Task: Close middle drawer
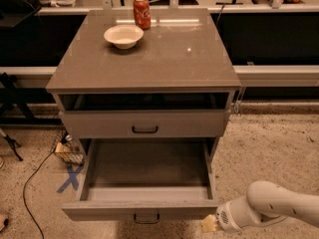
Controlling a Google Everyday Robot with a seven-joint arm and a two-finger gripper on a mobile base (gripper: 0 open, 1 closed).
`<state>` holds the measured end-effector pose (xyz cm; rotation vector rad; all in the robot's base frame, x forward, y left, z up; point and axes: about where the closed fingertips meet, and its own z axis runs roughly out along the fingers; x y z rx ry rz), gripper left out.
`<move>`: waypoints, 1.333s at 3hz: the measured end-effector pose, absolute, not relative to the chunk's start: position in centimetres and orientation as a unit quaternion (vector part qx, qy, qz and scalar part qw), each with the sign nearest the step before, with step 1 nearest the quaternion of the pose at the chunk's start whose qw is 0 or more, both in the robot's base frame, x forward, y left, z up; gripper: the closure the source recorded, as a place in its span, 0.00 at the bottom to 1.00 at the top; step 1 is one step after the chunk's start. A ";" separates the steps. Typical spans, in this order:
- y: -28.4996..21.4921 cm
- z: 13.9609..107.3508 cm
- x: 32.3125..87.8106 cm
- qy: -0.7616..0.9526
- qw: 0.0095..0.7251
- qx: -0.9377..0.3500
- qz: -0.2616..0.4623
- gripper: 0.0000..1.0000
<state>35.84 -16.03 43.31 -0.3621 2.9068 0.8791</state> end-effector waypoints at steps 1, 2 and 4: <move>-15.5 40.3 37.4 0.956 0.061 -0.103 0.268 1.00; -14.9 38.7 40.5 0.960 0.095 -0.089 0.247 1.00; -14.7 38.8 42.0 0.960 0.115 -0.084 0.241 1.00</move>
Offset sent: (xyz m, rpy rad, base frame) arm 0.0920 0.0170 -0.0622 -0.1128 -0.1845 -0.1576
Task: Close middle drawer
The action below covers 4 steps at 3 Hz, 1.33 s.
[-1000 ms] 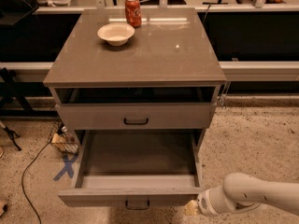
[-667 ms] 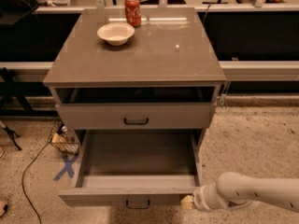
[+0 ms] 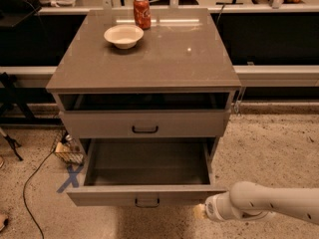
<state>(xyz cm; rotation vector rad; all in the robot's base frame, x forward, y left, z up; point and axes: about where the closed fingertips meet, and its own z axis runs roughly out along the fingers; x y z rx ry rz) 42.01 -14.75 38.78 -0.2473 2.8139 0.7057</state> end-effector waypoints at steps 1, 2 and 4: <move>-14.7 38.6 42.7 0.959 0.123 -0.084 0.242 1.00; -14.9 39.0 46.4 0.953 0.171 -0.085 0.237 1.00; -13.8 42.2 52.2 0.931 0.243 -0.117 0.247 1.00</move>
Offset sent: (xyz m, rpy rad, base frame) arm 0.1008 -0.0088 0.0144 0.0001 -0.2548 -0.0662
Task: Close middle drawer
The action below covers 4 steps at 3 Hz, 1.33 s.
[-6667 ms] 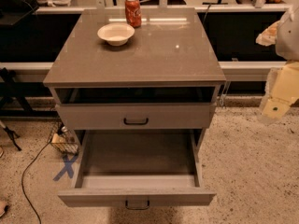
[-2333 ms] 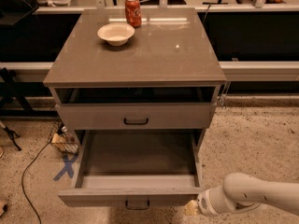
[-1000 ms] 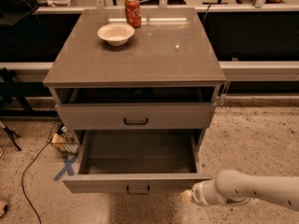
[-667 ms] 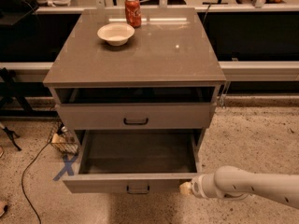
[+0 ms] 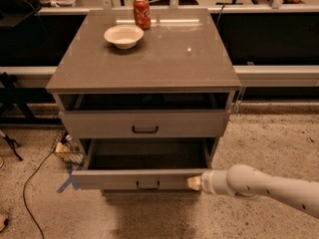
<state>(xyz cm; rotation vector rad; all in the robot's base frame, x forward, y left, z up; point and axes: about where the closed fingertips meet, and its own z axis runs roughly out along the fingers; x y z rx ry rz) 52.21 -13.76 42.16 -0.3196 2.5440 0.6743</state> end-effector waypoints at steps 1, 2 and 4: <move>-12.0 43.9 55.6 0.916 0.276 -0.136 0.258 1.00; -12.0 43.9 55.6 0.916 0.276 -0.136 0.258 1.00; -6.1 46.0 62.8 0.886 0.325 -0.163 0.287 1.00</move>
Offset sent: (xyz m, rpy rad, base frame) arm 0.1264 0.0814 0.0672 0.1296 -0.2617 0.0871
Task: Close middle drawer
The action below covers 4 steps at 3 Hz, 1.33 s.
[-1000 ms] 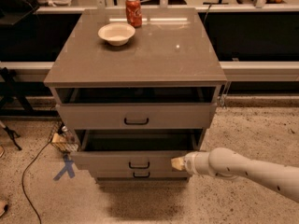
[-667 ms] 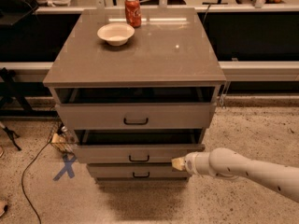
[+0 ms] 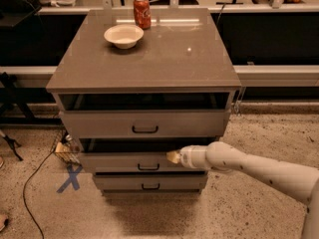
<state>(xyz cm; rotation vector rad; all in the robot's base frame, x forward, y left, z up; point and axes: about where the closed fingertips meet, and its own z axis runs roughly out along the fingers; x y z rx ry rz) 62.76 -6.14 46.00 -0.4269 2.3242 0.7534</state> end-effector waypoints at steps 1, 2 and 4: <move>-5.3 46.2 63.7 0.881 0.333 -0.165 0.292 1.00; -6.4 46.7 62.6 0.873 0.351 -0.154 0.303 1.00; -17.2 44.4 52.6 0.886 0.349 -0.069 0.297 1.00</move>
Offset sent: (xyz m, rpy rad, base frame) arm -0.0249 -0.0292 0.0198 0.1239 -0.1029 -0.0568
